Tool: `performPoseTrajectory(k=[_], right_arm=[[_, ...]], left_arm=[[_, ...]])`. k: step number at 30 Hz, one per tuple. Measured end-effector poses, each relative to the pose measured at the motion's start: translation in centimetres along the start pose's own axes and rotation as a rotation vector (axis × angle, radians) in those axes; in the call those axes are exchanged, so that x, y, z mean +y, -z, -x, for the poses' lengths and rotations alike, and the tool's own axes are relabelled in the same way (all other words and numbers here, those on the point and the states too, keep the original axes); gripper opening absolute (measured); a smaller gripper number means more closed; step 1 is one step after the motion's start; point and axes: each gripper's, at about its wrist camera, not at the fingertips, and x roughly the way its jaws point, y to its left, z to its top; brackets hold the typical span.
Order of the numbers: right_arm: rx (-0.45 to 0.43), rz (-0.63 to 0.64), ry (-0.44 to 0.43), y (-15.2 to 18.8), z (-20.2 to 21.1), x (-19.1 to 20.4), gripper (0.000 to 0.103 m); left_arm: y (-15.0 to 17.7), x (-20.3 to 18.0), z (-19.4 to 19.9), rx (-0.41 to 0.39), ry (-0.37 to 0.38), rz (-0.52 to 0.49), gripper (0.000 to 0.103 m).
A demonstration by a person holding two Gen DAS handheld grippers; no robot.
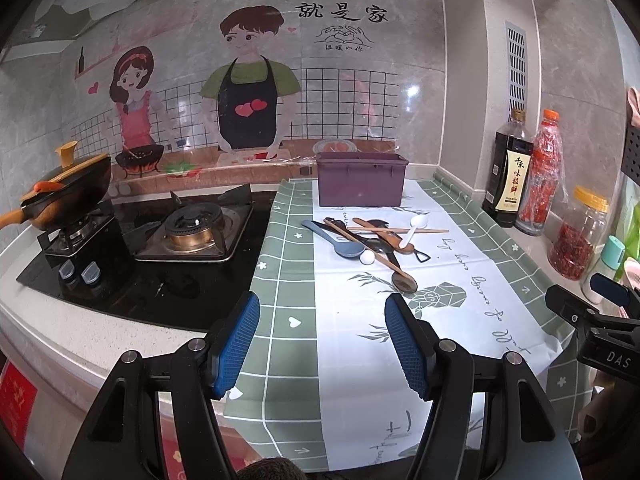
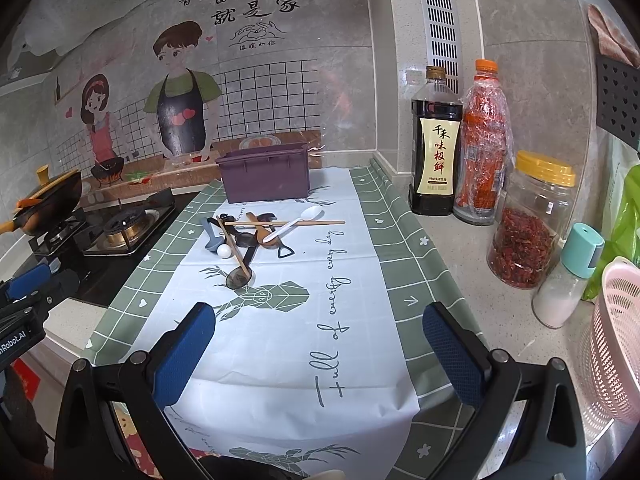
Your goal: Organize utensils
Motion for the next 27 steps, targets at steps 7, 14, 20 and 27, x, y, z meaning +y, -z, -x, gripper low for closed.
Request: performPoseTrajectory(k=[7, 14, 20, 27], right_arm=[[0.002, 0.001, -0.002, 0.00, -0.18, -0.13, 0.103], [0.002, -0.002, -0.001, -0.04, -0.25, -0.21, 0.103], [0.003, -0.001, -0.002, -0.07, -0.35, -0.26, 0.103], [0.003, -0.003, -0.002, -0.14, -0.51, -0.35, 0.103]], left_arm=[[0.02, -0.04, -0.02, 0.000, 0.000, 0.000, 0.066], [0.00, -0.04, -0.02, 0.000, 0.000, 0.000, 0.066], [0.07, -0.06, -0.07, 0.003, 0.000, 0.001, 0.066], [0.12, -0.09, -0.19, 0.005, 0.001, 0.001, 0.066]])
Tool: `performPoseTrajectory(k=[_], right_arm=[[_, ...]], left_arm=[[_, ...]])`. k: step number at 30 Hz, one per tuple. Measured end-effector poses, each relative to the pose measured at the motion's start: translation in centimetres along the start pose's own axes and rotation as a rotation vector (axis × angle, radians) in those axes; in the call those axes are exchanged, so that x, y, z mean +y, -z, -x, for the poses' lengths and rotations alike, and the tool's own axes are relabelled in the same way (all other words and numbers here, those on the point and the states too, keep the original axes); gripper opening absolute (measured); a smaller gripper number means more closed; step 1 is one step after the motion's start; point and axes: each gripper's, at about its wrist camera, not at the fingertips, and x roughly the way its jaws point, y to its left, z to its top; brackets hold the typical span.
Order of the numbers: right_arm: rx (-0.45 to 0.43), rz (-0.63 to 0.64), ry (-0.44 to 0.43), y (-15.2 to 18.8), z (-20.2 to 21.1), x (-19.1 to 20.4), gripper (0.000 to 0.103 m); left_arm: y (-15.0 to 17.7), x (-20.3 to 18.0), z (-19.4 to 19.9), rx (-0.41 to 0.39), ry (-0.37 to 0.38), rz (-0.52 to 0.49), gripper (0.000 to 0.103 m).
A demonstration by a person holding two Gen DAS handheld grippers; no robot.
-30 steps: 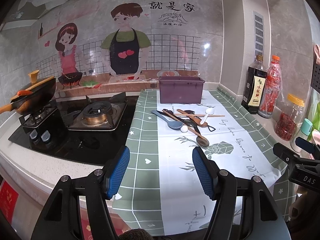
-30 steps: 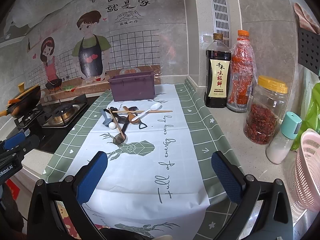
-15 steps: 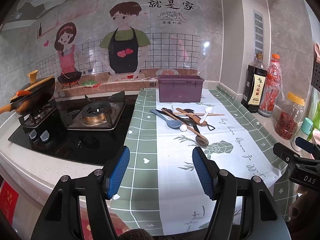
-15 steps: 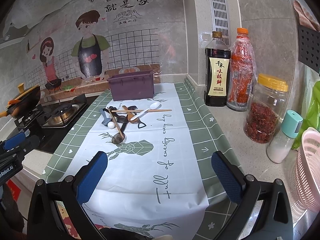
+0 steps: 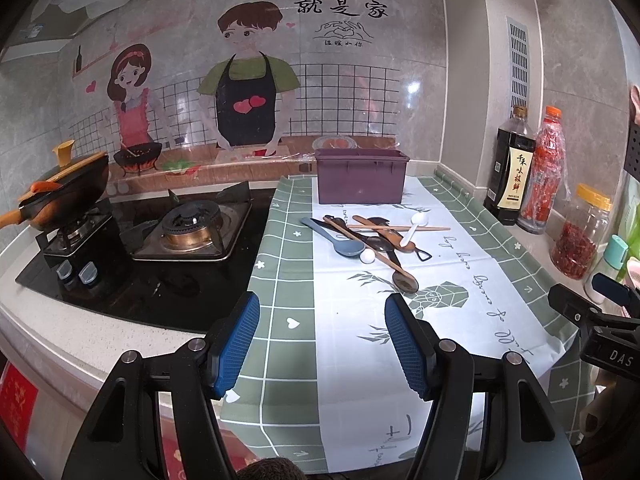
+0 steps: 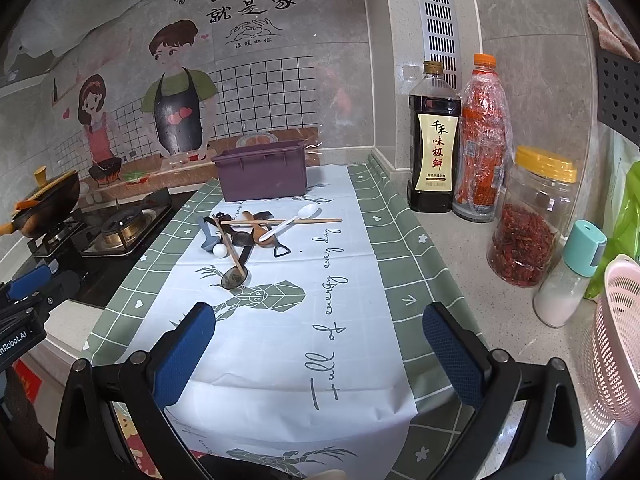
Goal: Organize utensils
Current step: 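Reach the open right gripper down around the white plastic spoon handle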
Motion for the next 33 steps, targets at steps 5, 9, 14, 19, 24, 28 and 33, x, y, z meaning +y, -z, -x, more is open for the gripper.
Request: performPoseTrajectory(k=[5, 9, 14, 19, 24, 28, 33], right_arm=[[-0.003, -0.006, 0.000, -0.6, -0.7, -0.5, 0.103], [-0.028, -0.001, 0.004, -1.9, -1.0, -0.4, 0.103], [-0.054, -0.013, -0.003, -4.5, -2.0, -0.2, 0.103], [-0.083, 0.022, 0.017, -7.3, -3.9, 0.7, 0.103], [-0.054, 0.049, 0.036, -10.0, -7.3, 1.3, 0.103], [-0.001, 0.091, 0.064, -11.1, -10.9, 1.8, 0.103], [0.096, 0.107, 0.095, -11.7, -16.2, 2.5, 0.103]], left_arm=[[-0.8, 0.4, -1.2, 0.010, -0.001, 0.006, 0.066], [-2.0, 0.8, -2.1, 0.001, 0.005, 0.007, 0.066], [-4.4, 0.9, -4.2, 0.003, 0.024, 0.027, 0.066], [-7.8, 0.2, -6.9, -0.019, 0.024, -0.006, 0.066], [-10.4, 0.5, -9.7, -0.016, 0.040, -0.015, 0.066], [-12.2, 2.2, -12.2, -0.020, 0.045, 0.033, 0.066], [-14.5, 5.1, -15.1, -0.039, 0.031, 0.104, 0.066]])
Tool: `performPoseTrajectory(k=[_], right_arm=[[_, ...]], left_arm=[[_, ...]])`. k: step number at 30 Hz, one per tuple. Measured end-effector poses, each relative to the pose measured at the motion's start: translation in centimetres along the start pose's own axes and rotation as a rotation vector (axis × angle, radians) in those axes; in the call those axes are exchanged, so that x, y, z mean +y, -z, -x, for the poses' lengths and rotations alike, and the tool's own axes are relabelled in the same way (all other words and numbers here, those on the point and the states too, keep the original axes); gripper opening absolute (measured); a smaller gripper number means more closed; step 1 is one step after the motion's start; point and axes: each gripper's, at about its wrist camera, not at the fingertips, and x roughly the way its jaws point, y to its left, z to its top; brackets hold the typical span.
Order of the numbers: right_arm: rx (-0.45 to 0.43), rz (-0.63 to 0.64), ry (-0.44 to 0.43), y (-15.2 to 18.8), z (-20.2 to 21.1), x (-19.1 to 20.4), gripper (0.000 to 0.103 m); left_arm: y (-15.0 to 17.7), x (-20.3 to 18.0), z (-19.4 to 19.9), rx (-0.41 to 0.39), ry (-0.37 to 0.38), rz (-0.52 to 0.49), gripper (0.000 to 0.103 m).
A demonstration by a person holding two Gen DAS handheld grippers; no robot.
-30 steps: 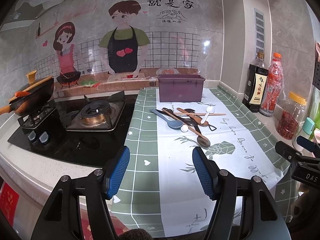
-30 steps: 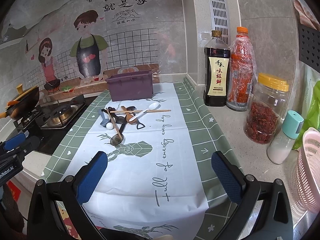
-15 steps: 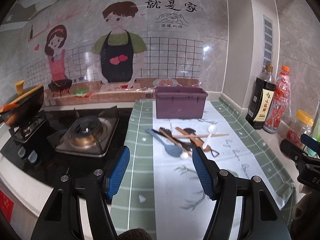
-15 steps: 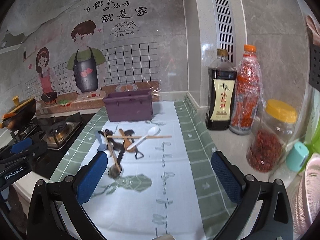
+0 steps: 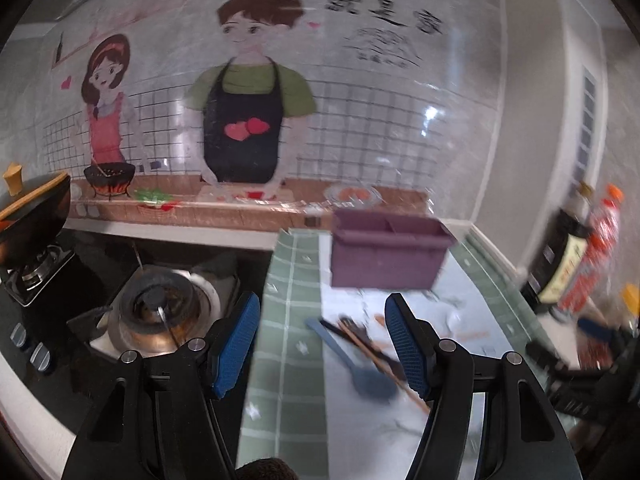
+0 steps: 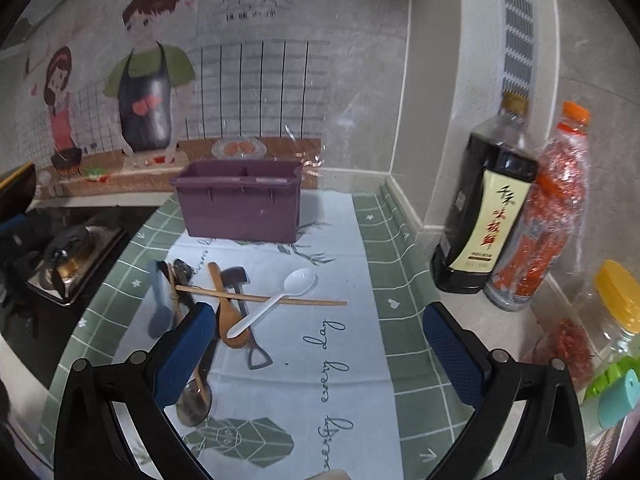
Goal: Organize utensils
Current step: 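Reach the open right gripper down around the white plastic spoon handle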
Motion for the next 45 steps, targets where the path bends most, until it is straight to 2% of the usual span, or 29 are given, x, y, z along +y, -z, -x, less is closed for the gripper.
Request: performPoseTrajectory(k=[2, 5, 8, 9, 12, 15, 18, 21, 23, 26, 28, 31, 35, 37, 45], right_arm=[[0.035, 0.002, 0.023, -0.5, -2.1, 0.6, 0.103], [0.102, -0.036, 0.003, -1.5, -5.7, 1.1, 0.101], [0.176, -0.076, -0.007, -2.5, -9.6, 1.5, 0.088], [0.200, -0.086, 0.005, -2.8, -10.9, 1.7, 0.083], [0.260, -0.131, 0.022, -3.3, -14.1, 2.3, 0.079], [0.306, -0.161, 0.050, -3.4, -16.5, 2.8, 0.070], [0.331, -0.162, 0.075, -3.1, -17.7, 3.1, 0.070], [0.359, -0.163, 0.083, -2.6, -18.2, 3.3, 0.070], [0.371, -0.171, 0.066, -2.3, -18.3, 3.2, 0.065], [0.362, -0.144, 0.031, -2.1, -18.0, 2.8, 0.054], [0.359, -0.098, -0.013, -2.2, -17.8, 2.8, 0.029], [0.347, -0.029, -0.054, -1.9, -16.6, 2.7, 0.028], [0.312, 0.018, -0.122, -1.8, -14.6, 1.5, 0.025], [0.296, 0.019, -0.146, -1.9, -13.6, 0.7, 0.007], [0.226, -0.046, -0.195, -1.7, -9.7, -2.8, 0.007]], left_arm=[[-1.2, 1.3, -1.3, -0.007, 0.000, 0.029, 0.066], [-2.7, 3.0, -3.8, 0.016, 0.017, 0.042, 0.066], [-3.6, 3.9, -6.1, 0.051, 0.018, 0.014, 0.066], [-3.7, 4.2, -7.0, 0.067, 0.020, 0.007, 0.066], [-3.3, 5.0, -9.6, 0.137, 0.028, -0.008, 0.066], [-2.7, 5.6, -11.8, 0.189, 0.059, -0.013, 0.066], [-2.5, 6.2, -13.5, 0.210, 0.110, -0.015, 0.066], [-2.3, 6.4, -14.6, 0.238, 0.161, -0.005, 0.066], [-1.9, 6.2, -15.2, 0.257, 0.172, -0.004, 0.066], [-0.8, 5.2, -15.6, 0.274, 0.145, -0.014, 0.066], [0.0, 4.7, -15.5, 0.288, 0.116, -0.007, 0.066], [1.5, 3.7, -14.2, 0.295, 0.058, 0.019, 0.066], [4.0, 2.2, -13.4, 0.359, 0.022, 0.035, 0.066], [5.1, 1.3, -12.9, 0.393, 0.034, 0.042, 0.066], [7.7, -3.6, -11.1, 0.410, 0.114, -0.081, 0.066]])
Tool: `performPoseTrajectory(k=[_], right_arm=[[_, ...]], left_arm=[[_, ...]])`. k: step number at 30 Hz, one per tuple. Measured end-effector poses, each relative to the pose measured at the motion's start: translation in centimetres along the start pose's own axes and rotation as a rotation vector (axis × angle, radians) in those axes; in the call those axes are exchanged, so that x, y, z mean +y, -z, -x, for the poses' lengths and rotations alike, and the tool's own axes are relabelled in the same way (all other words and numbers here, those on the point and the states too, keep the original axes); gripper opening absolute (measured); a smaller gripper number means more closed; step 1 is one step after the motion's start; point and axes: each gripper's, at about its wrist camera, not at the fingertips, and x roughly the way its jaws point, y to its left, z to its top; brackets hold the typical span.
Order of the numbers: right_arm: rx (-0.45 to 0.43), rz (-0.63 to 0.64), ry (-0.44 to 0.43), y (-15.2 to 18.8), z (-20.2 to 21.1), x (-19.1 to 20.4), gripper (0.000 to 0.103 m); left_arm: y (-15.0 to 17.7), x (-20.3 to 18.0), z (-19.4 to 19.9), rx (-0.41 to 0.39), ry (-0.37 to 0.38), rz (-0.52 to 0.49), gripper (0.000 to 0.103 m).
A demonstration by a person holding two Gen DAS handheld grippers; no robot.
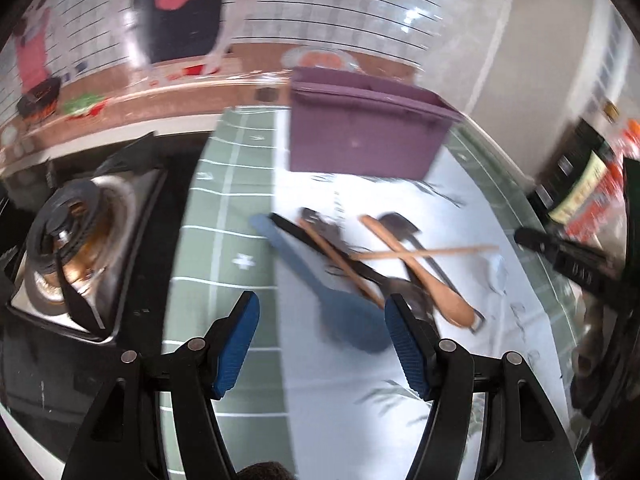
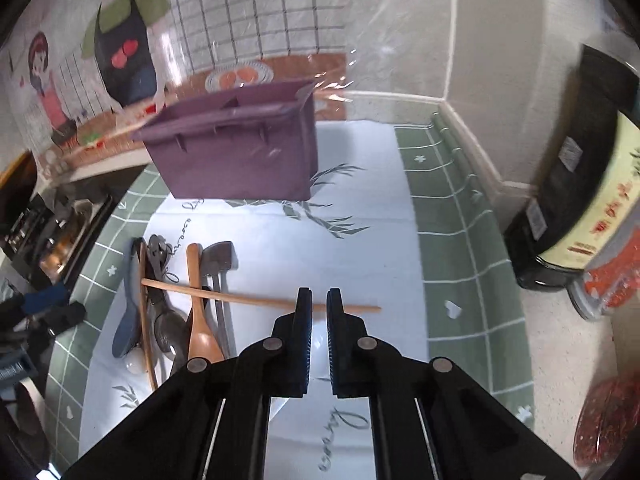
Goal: Organize utensils
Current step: 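Reach the open right gripper down around the white plastic spoon handle, then close the right gripper on the white spoon and lift it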
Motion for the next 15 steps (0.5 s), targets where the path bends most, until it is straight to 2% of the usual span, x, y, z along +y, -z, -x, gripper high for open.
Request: performPoseTrajectory(k=[5, 6, 7, 8, 9, 11, 13, 15], right_arm=[[0.031, -0.055, -0.027, 1.4, 0.6, -1.6, 0.008], [0.041, -0.078, -0.027, 1.7, 0.6, -1.9, 0.013], [0.054, -0.099, -0.023, 2.0, 0.3, -2.0, 0.035], [0.067, -0.127, -0.007, 2.2, -0.1, -2.2, 0.052], [0.066, -0.156, 0.010, 2.5, -0.3, -2.2, 0.078], [0.062, -0.197, 0.023, 2.7, -0.8, -1.9, 0.080], [0.072, -0.210, 0.016, 2.7, -1.3, -1.3, 0.076], [0.083, -0.210, 0.049, 2.5, -2.0, -0.2, 0.075]], left_arm=[[0.4, -1.7, -0.5, 0.001, -0.011, -0.030, 0.066], [0.4, -1.8, -0.4, -0.006, -0.026, -0.032, 0.066], [0.4, -1.8, -0.4, -0.013, -0.040, -0.031, 0.066], [0.3, -1.7, -0.4, -0.020, -0.057, -0.028, 0.066], [0.3, -1.7, -0.4, -0.028, -0.069, -0.026, 0.066], [0.3, -1.5, -0.3, -0.051, -0.099, -0.024, 0.066], [0.3, -1.3, -0.2, -0.068, -0.120, -0.020, 0.066], [0.4, -0.8, 0.1, -0.075, -0.129, -0.008, 0.066]])
